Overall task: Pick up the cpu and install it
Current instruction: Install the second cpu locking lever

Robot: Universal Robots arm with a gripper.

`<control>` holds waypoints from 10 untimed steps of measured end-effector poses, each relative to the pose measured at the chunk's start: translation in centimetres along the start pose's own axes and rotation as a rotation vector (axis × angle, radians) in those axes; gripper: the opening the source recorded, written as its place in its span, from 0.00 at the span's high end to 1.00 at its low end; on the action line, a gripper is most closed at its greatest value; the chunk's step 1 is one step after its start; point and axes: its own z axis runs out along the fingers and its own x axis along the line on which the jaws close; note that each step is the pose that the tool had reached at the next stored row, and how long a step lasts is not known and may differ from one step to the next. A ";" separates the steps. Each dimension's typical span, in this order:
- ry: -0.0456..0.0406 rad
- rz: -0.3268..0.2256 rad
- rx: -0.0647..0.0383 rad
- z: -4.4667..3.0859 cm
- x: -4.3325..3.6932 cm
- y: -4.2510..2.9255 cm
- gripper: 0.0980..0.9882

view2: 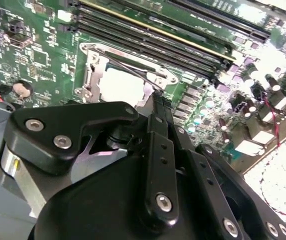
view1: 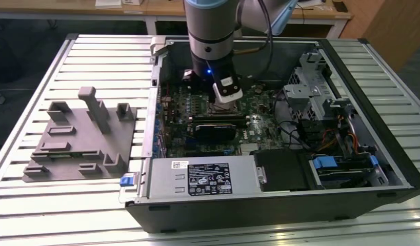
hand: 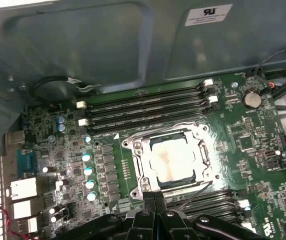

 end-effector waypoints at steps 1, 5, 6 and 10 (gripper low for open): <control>0.0009 0.000 0.000 0.02 -0.21 0.04 0.99; 0.0046 0.002 0.001 0.09 -1.07 0.20 0.99; 0.0052 0.002 0.001 0.09 -1.19 0.17 0.99; 0.0062 0.005 0.002 0.01 -1.48 -0.22 0.99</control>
